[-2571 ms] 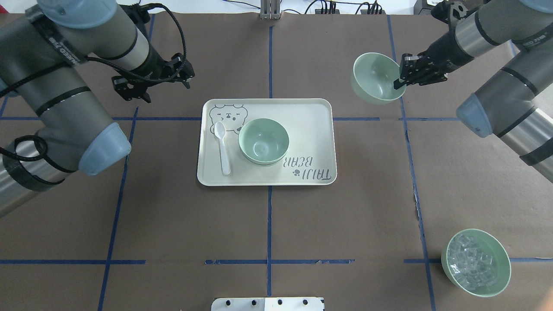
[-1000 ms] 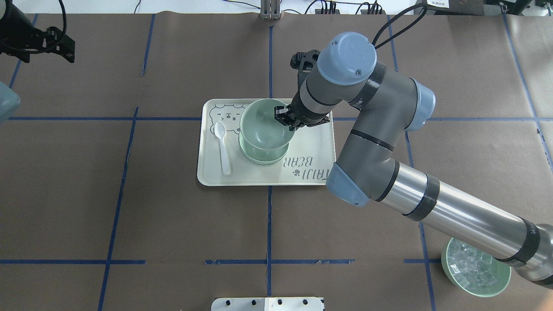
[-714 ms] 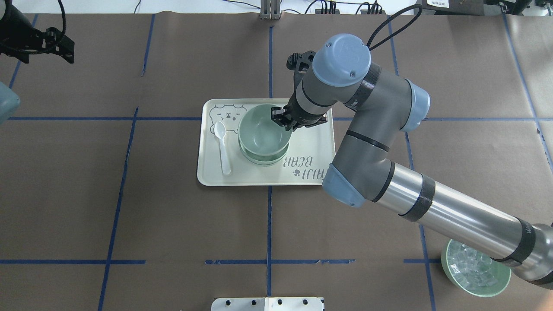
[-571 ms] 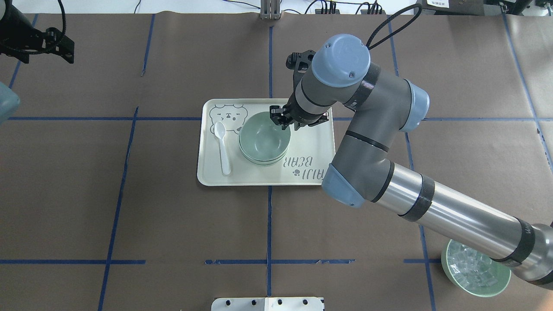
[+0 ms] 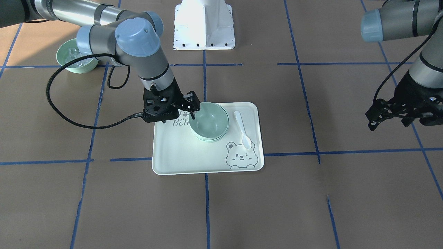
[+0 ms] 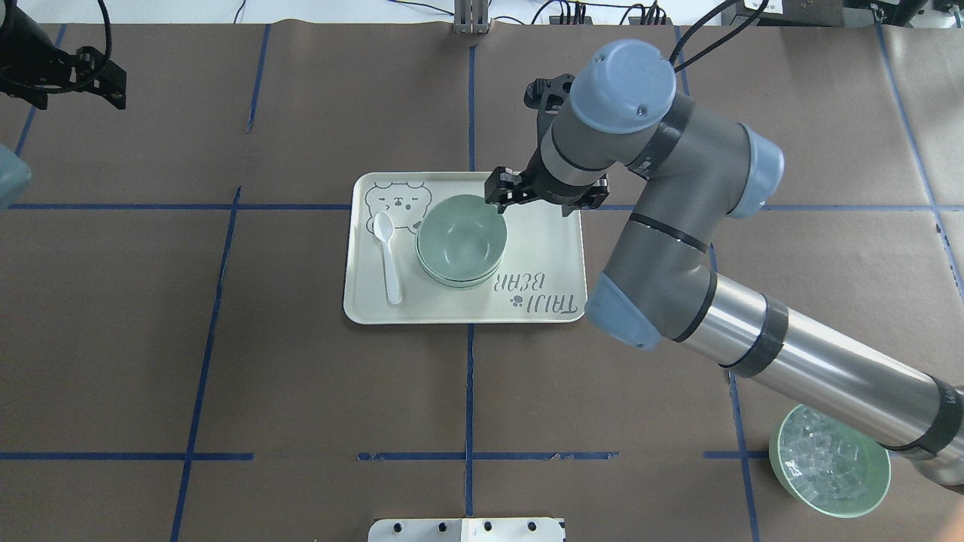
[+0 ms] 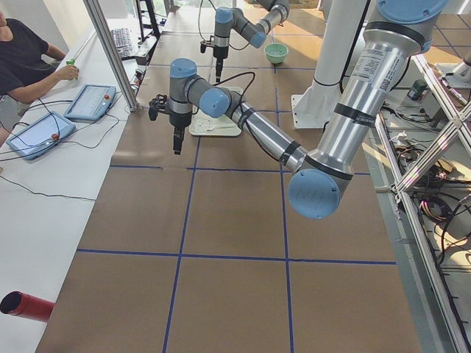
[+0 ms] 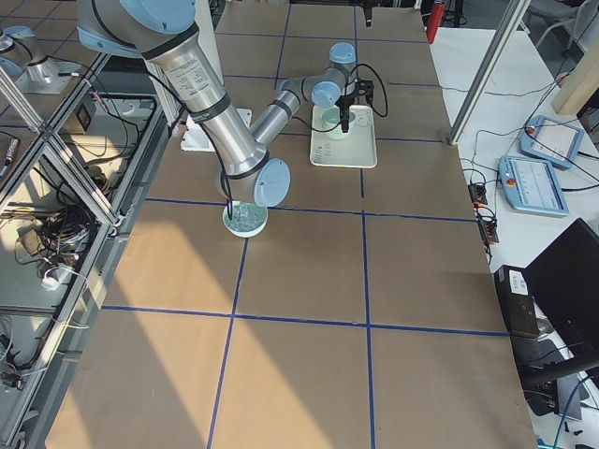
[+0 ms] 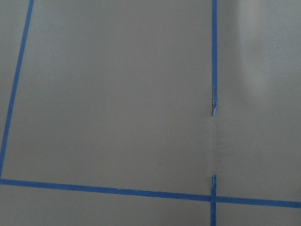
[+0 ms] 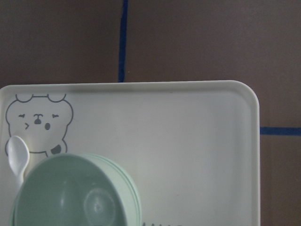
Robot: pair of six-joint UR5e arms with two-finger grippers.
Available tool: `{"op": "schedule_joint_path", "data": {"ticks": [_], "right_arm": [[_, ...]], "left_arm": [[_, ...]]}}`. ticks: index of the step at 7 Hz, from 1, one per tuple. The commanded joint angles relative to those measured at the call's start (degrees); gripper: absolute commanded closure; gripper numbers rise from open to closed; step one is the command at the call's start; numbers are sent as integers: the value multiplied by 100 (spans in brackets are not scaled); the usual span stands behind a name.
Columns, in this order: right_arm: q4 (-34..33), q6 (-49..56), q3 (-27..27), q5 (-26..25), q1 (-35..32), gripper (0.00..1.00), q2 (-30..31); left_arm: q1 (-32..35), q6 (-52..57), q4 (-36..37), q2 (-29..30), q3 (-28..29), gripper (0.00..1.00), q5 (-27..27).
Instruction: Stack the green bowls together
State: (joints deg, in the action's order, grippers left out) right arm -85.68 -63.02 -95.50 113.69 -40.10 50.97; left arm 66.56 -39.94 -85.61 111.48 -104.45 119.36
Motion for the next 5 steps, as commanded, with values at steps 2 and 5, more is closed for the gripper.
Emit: {"op": "schedule_joint_path", "data": {"ticks": [2, 5], "right_arm": [[-713, 2007, -1092, 555, -1075, 0, 1280], [-660, 4027, -1076, 1451, -2419, 0, 2387]], "left_arm": [[592, 1289, 35, -406, 12, 0, 594], [1418, 3117, 53, -1091, 249, 0, 1018]]}}
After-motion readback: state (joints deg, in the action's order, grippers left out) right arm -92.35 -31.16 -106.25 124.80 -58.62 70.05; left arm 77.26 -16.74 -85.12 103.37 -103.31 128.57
